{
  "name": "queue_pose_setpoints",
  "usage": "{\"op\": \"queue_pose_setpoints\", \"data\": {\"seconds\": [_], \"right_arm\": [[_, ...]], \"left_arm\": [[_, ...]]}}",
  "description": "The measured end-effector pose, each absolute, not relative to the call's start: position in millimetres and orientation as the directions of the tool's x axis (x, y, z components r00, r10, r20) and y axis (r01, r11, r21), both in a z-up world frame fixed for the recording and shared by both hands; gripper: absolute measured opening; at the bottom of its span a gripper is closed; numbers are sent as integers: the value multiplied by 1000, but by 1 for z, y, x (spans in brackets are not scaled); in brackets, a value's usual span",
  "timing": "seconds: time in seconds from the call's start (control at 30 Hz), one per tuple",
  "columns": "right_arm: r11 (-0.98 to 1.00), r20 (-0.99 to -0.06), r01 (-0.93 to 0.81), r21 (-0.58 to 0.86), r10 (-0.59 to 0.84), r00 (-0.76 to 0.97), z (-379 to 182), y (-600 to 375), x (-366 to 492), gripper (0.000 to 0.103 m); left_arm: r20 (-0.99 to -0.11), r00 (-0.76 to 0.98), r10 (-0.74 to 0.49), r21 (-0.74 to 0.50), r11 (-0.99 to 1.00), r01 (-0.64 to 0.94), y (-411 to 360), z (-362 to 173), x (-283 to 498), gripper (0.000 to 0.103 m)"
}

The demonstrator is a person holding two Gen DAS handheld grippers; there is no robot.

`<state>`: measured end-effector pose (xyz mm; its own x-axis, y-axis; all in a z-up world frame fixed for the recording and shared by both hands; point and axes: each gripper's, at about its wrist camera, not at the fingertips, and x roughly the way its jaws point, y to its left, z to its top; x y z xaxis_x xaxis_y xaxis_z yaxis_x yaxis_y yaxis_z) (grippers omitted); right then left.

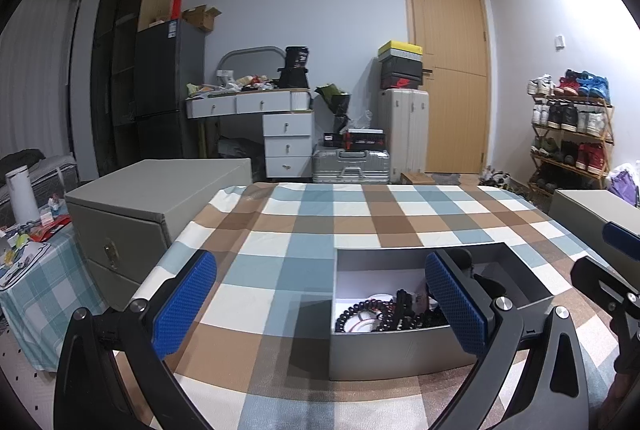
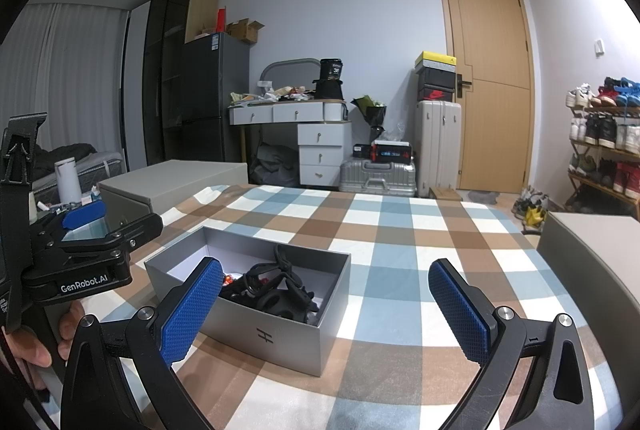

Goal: Organize jewelry

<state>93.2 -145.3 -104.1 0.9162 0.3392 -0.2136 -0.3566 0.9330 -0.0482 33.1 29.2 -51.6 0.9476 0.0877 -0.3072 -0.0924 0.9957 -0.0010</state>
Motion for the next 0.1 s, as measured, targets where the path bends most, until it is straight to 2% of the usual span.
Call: {"op": "queue_pose_setpoints", "data": {"seconds": [0.1], "right_arm": [[933,-214,-356,-48,339,916,-104,-145,93,103]], "left_arm": [[-311,948,66,4,998,-68,27,-51,33,102]]}}
